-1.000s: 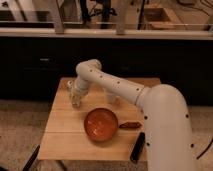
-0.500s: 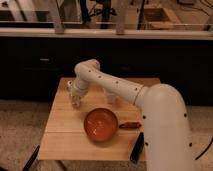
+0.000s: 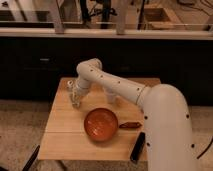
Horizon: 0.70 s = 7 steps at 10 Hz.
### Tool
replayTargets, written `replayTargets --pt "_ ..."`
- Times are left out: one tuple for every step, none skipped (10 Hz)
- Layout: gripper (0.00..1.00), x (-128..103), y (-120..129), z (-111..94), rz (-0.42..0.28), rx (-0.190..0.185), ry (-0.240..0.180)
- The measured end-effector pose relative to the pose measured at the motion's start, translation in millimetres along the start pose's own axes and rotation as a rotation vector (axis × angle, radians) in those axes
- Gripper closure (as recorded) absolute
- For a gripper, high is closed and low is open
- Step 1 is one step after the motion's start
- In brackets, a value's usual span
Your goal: Knock the bottle over
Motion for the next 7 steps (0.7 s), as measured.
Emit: replayTargets --pt "0.99 1.0 7.3 -2.8 0.004 -0.003 0.002" --pt "0.99 2.5 13.4 -6.4 0.011 -0.008 0.002" --pt "0.99 4.7 21.7 -7.1 0.026 -0.040 -0.006" --pt "0.99 8.0 26.4 -9.1 0.047 -0.084 -0.006" --pt "0.99 10.8 30.3 -11.3 0.062 -0.113 -0.002" --pt "0.99 15.7 34.2 -14.7 0.076 -0.112 0.008" --pt "0.99 20.1 37.0 -17.1 0.084 -0.103 0.018"
